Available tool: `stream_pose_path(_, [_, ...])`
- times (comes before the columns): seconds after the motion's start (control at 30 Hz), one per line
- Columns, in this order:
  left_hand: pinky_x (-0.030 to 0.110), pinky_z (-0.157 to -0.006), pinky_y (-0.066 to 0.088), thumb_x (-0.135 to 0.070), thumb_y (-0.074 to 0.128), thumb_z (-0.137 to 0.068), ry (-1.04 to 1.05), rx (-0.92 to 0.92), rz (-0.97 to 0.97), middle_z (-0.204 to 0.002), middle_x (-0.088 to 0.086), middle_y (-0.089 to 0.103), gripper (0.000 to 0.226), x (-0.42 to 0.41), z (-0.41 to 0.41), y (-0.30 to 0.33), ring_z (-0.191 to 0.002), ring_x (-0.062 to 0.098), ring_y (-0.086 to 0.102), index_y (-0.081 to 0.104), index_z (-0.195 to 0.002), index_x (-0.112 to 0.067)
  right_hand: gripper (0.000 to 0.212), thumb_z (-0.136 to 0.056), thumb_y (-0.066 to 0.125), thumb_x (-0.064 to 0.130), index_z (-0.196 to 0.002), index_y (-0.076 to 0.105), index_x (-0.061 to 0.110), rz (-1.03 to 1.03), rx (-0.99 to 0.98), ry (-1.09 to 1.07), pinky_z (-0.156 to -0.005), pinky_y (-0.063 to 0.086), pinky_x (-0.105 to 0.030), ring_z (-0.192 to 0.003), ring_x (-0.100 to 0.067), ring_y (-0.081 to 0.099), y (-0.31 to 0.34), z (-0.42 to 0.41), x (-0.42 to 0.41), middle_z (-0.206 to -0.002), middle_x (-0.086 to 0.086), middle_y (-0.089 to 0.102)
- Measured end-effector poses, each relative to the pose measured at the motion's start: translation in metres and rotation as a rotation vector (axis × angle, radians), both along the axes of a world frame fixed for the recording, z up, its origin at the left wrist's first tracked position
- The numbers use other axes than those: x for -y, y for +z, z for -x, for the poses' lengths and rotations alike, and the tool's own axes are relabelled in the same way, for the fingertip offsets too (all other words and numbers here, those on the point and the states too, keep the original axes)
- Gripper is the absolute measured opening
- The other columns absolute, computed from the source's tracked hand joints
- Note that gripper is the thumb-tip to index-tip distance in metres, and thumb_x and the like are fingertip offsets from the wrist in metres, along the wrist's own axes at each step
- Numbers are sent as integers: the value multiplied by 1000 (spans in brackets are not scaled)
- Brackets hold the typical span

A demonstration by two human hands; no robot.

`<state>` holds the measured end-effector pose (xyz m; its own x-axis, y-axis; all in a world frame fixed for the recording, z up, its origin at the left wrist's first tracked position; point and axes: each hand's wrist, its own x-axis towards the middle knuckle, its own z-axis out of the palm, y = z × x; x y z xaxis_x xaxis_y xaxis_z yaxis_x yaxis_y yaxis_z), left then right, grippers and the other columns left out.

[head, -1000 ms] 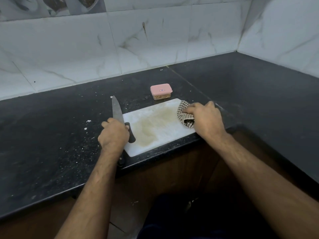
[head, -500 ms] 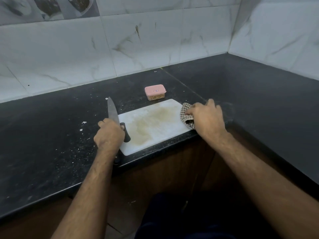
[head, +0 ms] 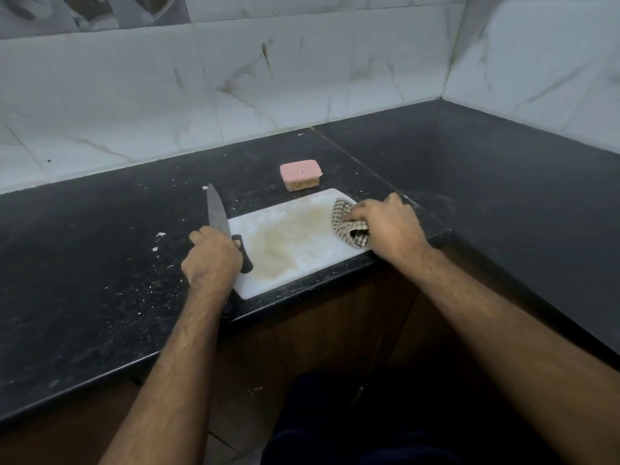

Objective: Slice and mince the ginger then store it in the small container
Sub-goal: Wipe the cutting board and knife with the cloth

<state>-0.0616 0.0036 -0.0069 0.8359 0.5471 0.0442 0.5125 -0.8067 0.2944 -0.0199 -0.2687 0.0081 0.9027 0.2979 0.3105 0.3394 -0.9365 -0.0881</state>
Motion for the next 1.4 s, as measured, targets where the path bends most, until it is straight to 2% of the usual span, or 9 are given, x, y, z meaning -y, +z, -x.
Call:
stream_pose_path(0.13, [52,-83,47,-38,54,-104,-16,6,1,-138,21,47,57,6,0,-4,-118,43,60,38,-138,6,56,-88,72,14,-136,58,40,-14,22,-67,-96,46,-50,-111,-28,45,15,-2,-9,-141,8,56])
stream_pose_path(0.27, [45,-75,41,-39,53,-104,-17,-2,9,-137,19,48,55,10,1,-4,-115,39,62,39,-137,3,66,-84,73,14,-140,53,44,-55,57,222,-92,44,-44,-115,-26,44,24,-2,-76,-147,16,49])
stream_pose_path(0.4, [43,-75,38,-39,54,-104,4,-18,31,-139,17,46,54,7,2,-3,-115,38,62,39,-137,1,55,-93,67,17,-135,55,51,45,5,358,-85,39,-38,-111,-23,45,0,-19,-131,-145,17,50])
stream_pose_path(0.73, [44,-71,40,-41,52,-104,8,3,-40,-135,19,48,55,-3,-4,-7,-111,42,64,39,-134,4,51,-91,60,9,-138,53,29,255,10,-276,-91,45,-46,-118,-31,46,20,-62,-11,-130,-4,59])
stream_pose_path(0.9, [45,-72,40,-41,51,-105,-5,0,-29,-134,19,47,55,2,-5,-10,-111,42,63,40,-134,4,61,-88,72,21,-142,50,41,1,66,110,-93,47,-44,-111,-26,48,18,-35,-53,-142,6,56])
stream_pose_path(1.07, [48,-79,47,-40,52,-105,6,-14,-6,-136,18,46,55,5,-5,-4,-114,41,62,39,-136,4,64,-94,54,1,-134,56,50,24,-32,359,-78,39,-37,-100,-20,45,0,-22,-103,-139,13,57])
stream_pose_path(1.2, [47,-77,46,-41,51,-105,-20,-6,-33,-135,19,47,56,2,-4,-3,-114,41,62,39,-135,5,52,-98,60,18,-137,52,51,49,-1,142,-87,46,-41,-105,-25,50,-2,-29,-67,-135,8,61])
stream_pose_path(1.33, [51,-82,48,-40,51,-105,-11,-8,-28,-136,21,47,57,-1,-3,-5,-116,44,61,39,-136,6,53,-87,71,20,-137,54,26,218,25,-235,-97,47,-50,-118,-32,49,10,-25,-24,-128,-7,61])
stream_pose_path(1.4, [52,-84,49,-39,52,-105,-16,-7,-22,-137,21,47,57,0,-2,-6,-117,44,61,38,-136,7,62,-83,78,26,-139,51,26,163,39,-197,-100,46,-52,-122,-32,47,17,-12,-29,-132,-7,58])
